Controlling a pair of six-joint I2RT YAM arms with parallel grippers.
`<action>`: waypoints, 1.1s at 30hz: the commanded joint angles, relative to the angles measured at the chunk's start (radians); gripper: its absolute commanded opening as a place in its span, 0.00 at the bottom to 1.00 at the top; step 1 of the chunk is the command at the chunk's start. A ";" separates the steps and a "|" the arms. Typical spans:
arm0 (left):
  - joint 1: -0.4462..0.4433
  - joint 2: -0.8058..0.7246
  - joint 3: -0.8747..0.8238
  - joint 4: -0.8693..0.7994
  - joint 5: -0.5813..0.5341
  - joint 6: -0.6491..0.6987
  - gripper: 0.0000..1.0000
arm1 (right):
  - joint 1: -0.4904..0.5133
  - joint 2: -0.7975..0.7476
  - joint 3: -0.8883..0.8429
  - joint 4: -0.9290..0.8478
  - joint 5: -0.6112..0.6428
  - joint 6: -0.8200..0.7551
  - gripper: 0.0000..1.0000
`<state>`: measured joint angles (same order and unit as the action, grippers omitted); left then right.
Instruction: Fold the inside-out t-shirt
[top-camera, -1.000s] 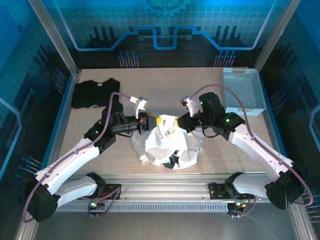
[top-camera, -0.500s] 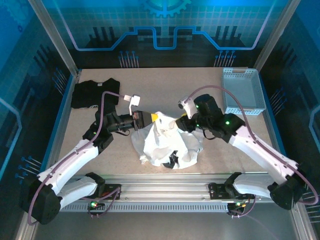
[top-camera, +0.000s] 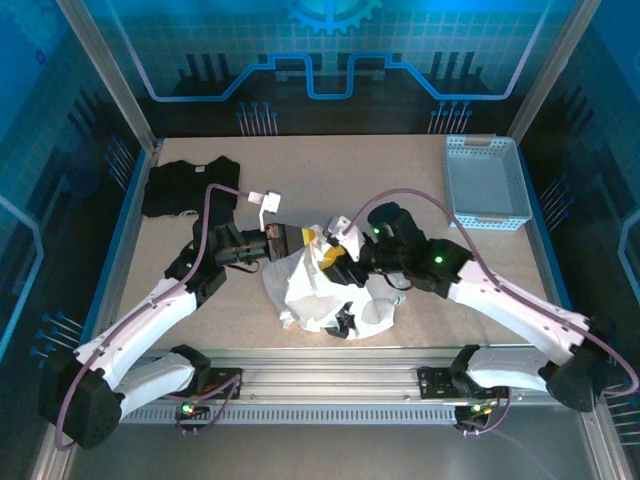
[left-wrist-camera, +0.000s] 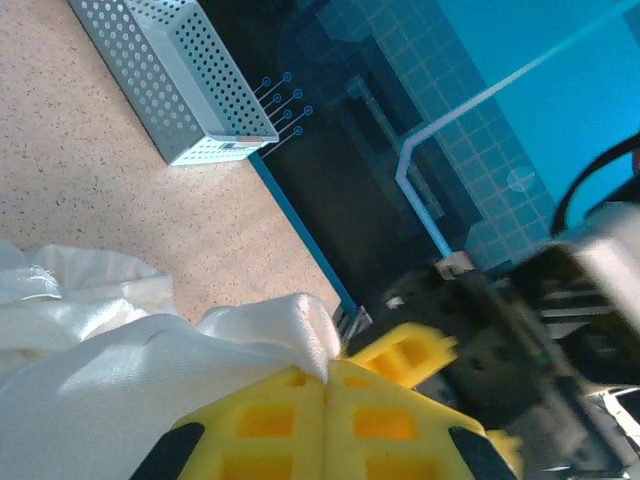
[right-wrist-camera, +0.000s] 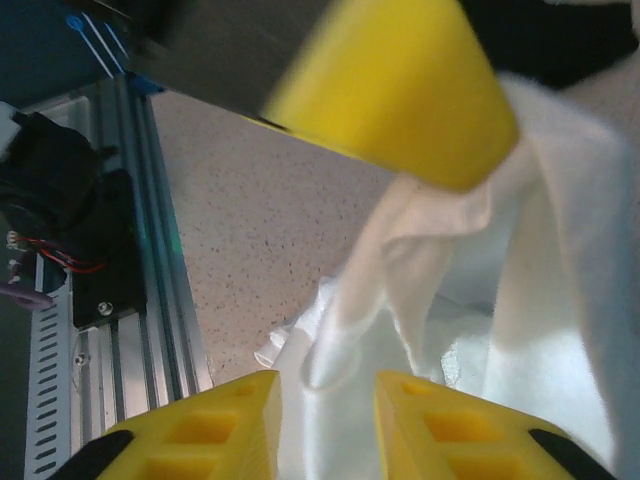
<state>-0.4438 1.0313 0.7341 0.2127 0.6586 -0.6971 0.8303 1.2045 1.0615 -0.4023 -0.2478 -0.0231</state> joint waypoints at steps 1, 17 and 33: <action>0.008 -0.008 0.040 -0.014 -0.003 0.035 0.00 | -0.011 0.053 0.031 0.041 0.013 0.031 0.28; 0.008 -0.013 0.034 -0.010 0.000 0.045 0.00 | -0.104 0.061 -0.031 0.148 -0.122 0.081 0.31; 0.008 -0.011 0.033 -0.005 0.004 0.046 0.00 | -0.145 0.088 -0.047 0.200 -0.197 0.088 0.21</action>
<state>-0.4438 1.0309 0.7391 0.2058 0.6590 -0.6777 0.6975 1.2873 1.0206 -0.2337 -0.4137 0.0586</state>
